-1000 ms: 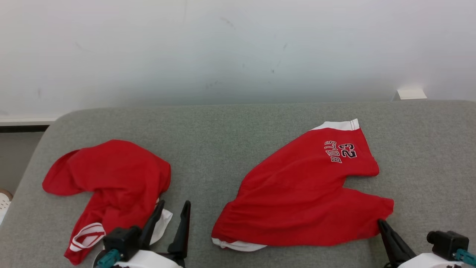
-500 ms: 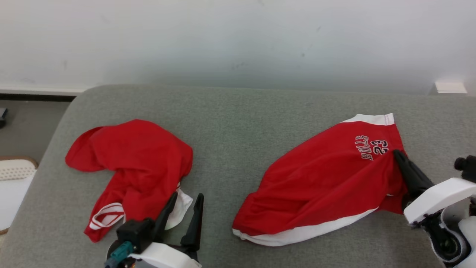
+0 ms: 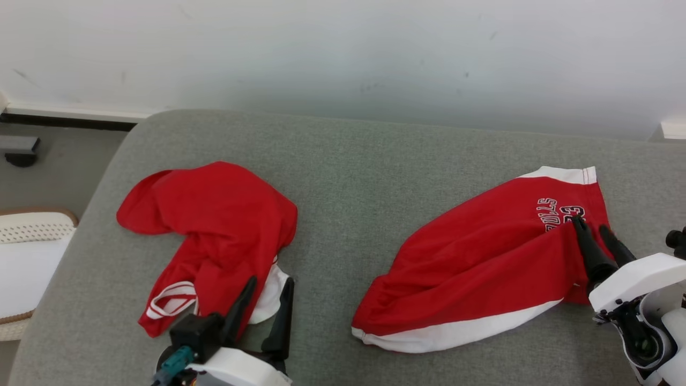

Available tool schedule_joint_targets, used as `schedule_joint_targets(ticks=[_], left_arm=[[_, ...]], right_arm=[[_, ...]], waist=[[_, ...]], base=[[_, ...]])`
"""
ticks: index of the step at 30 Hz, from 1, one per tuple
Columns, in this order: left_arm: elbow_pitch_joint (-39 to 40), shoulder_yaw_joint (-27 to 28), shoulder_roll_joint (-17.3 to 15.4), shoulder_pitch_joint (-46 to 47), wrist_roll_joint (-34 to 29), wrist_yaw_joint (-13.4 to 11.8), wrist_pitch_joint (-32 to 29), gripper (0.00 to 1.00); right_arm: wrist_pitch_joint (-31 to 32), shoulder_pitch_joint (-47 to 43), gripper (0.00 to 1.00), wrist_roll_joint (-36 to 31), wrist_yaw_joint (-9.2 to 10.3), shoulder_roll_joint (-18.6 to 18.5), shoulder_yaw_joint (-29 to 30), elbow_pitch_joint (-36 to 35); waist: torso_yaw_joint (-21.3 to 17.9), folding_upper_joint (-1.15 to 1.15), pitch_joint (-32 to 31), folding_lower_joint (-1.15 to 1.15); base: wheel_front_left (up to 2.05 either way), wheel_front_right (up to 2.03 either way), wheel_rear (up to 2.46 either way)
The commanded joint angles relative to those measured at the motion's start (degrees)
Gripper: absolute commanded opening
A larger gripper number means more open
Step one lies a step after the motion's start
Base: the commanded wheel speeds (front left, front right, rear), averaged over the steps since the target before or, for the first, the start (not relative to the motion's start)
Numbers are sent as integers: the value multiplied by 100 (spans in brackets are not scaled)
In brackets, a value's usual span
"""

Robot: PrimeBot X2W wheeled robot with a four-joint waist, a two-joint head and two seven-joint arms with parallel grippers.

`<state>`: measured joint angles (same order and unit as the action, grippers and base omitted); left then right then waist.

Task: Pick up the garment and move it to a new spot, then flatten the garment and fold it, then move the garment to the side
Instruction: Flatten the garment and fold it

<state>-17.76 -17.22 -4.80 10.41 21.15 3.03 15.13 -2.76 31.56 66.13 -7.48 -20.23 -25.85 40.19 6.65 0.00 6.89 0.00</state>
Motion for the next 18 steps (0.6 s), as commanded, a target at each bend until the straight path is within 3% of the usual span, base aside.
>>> schedule_joint_targets(ticks=[1, 10, 18], left_arm=[[-12, 30, -10, -22, -108, 35, 2, 100], [-34, 208, 38, -232, -167, 109, 2, 100], [21, 310, 99, -389, -168, 162, 2, 100]], right_arm=[[-135, -38, 100, -25, -2, -108, -64, -76], [-1166, -707, 100, -535, -2, -621, -167, -648], [-1240, -1793, 100, -1510, -2, -234, 506, -1021]], waist=[[-83, 0, -80, 0], [-456, 0, -376, 0], [-529, 0, -392, 0]], base=[[0, 0, 0], [0, 0, 0], [0, 0, 0]])
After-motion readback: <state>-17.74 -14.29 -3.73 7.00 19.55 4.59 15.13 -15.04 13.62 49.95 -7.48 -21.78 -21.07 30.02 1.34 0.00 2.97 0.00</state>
